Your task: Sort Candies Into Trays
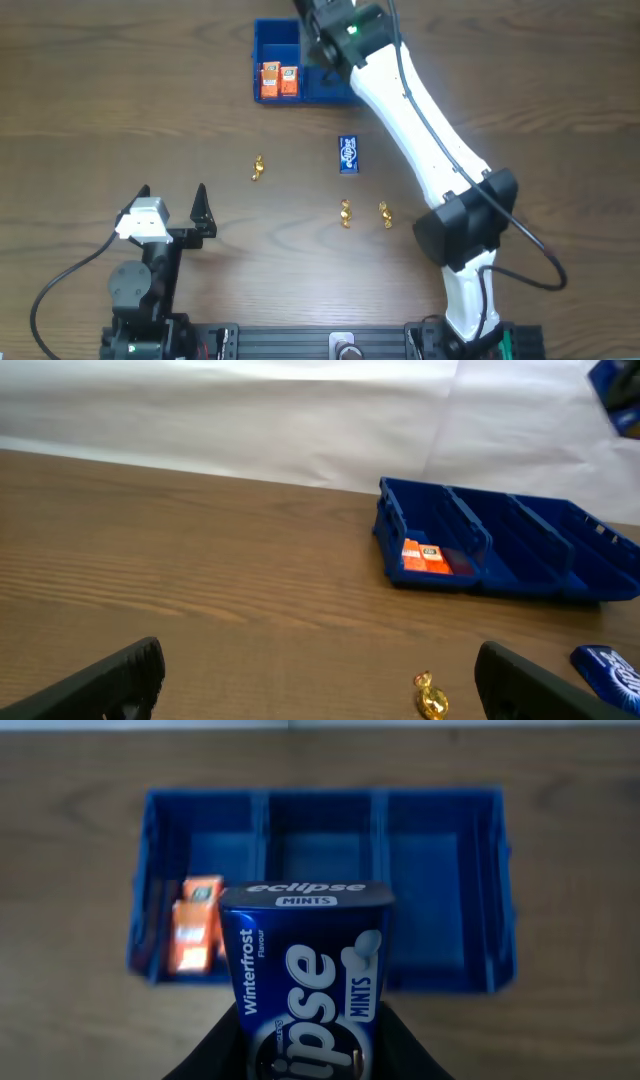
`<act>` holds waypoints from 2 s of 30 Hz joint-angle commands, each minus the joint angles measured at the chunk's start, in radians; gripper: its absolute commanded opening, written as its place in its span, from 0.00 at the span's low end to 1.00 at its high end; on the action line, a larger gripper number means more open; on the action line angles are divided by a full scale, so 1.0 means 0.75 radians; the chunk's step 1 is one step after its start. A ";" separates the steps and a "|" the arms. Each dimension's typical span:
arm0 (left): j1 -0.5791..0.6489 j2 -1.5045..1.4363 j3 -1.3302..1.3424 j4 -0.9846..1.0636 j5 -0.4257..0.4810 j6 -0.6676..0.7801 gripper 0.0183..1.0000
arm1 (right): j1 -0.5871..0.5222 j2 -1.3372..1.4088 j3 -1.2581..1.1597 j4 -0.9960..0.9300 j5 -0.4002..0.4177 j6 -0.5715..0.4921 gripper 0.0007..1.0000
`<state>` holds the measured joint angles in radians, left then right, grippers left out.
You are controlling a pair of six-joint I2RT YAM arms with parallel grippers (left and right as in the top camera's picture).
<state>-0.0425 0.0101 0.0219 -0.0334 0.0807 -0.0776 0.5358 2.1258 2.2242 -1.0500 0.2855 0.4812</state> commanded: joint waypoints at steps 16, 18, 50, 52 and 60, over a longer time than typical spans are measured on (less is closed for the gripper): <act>0.005 -0.009 -0.022 -0.049 0.028 0.005 1.00 | -0.079 0.351 0.002 0.231 0.012 -0.054 0.67; 0.005 -0.009 -0.022 -0.049 0.028 0.005 1.00 | -0.061 0.316 0.002 0.209 0.013 -0.056 0.84; 0.005 -0.009 -0.022 -0.049 0.028 0.005 1.00 | -0.028 -0.151 -1.287 0.597 -0.249 0.097 0.54; 0.005 -0.009 -0.022 -0.049 0.028 0.005 1.00 | -0.026 -0.151 -1.287 0.597 -0.266 0.097 0.30; 0.005 -0.009 -0.022 -0.049 0.028 0.005 1.00 | 0.034 -0.242 -1.038 0.447 -0.220 0.069 0.18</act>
<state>-0.0425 0.0101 0.0219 -0.0338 0.0807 -0.0776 0.5400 1.9877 1.3148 -0.6785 0.0971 0.5472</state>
